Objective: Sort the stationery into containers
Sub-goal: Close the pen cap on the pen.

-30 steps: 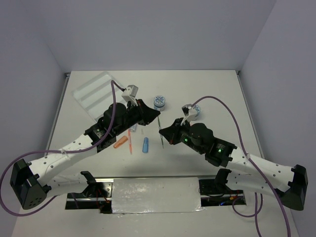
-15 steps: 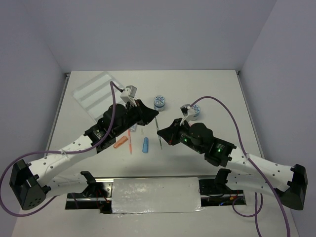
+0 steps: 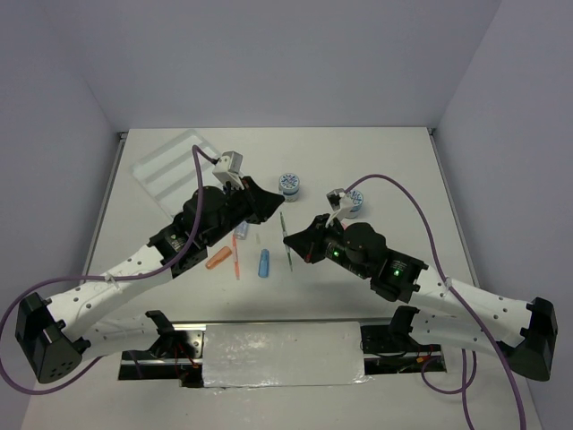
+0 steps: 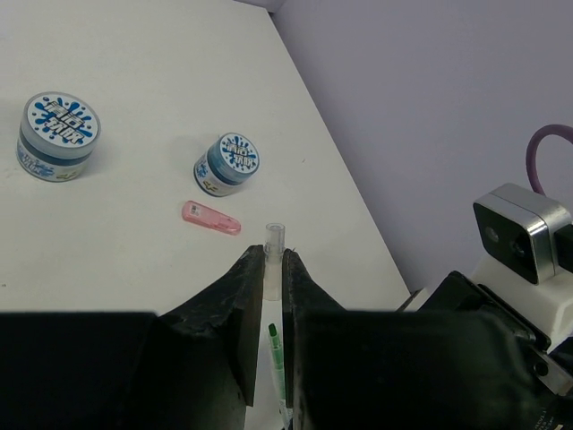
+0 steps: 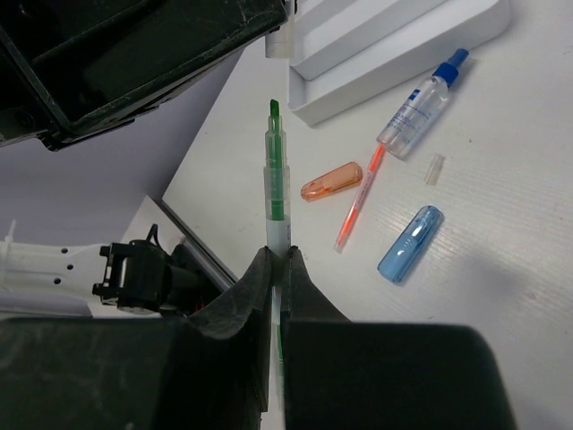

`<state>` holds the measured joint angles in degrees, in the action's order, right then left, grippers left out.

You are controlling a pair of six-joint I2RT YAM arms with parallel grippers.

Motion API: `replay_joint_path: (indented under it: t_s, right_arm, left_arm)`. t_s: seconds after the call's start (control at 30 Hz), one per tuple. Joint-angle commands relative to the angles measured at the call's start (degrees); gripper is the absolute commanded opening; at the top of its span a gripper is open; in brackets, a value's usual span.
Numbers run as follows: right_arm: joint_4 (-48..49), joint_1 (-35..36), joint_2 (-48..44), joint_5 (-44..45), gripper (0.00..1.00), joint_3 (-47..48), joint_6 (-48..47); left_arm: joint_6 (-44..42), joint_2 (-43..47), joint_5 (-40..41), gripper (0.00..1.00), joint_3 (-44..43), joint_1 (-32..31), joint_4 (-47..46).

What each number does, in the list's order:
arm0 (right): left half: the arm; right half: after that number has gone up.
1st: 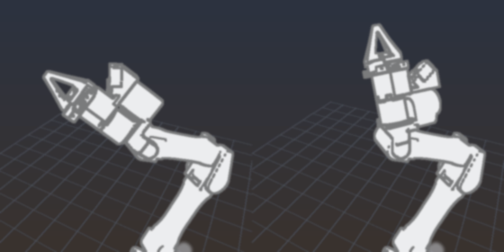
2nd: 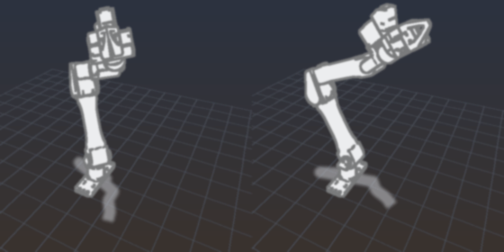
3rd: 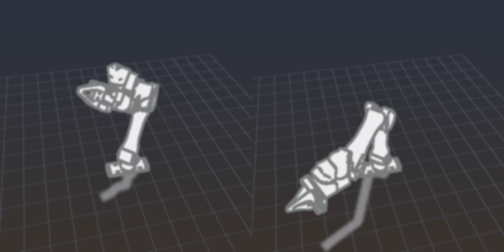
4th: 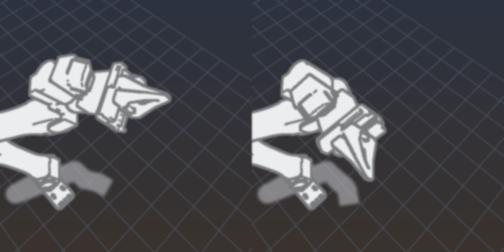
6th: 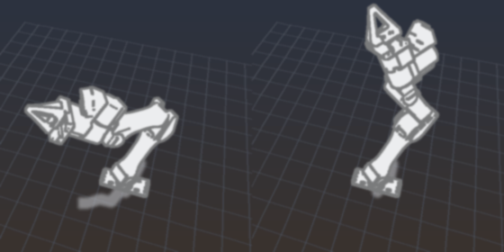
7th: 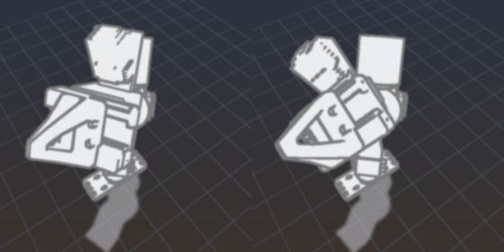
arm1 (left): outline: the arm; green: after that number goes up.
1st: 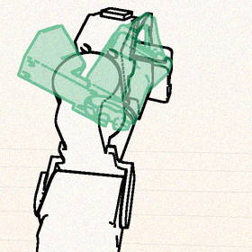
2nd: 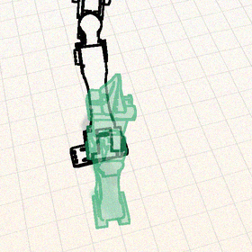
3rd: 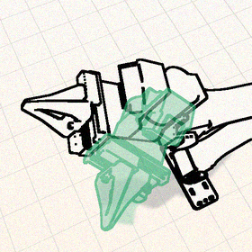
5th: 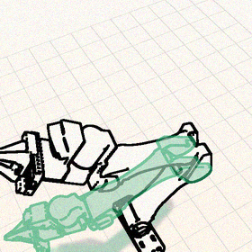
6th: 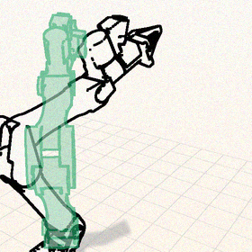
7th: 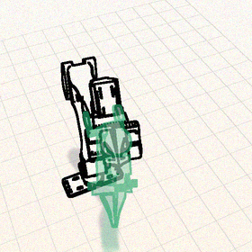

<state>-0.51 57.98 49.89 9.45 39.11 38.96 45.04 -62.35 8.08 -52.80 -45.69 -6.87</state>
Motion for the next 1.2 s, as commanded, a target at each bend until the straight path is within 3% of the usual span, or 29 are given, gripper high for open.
replay_joint_path:
  t_s: [0.0, 1.17]
  right_arm:
    - [1.57, 0.3, -0.32, 0.92, 0.0, 2.46, -0.64]
    - [-1.59, 0.38, 2.05, 4.52, 0.0, 6.33, -2.84]
  left_arm:
    - [-0.91, 1.35, 0.71, 0.23, -1.79, -0.27, -1.74]
    - [-0.92, 2.23, 0.19, 0.25, -0.99, -0.27, -1.3]
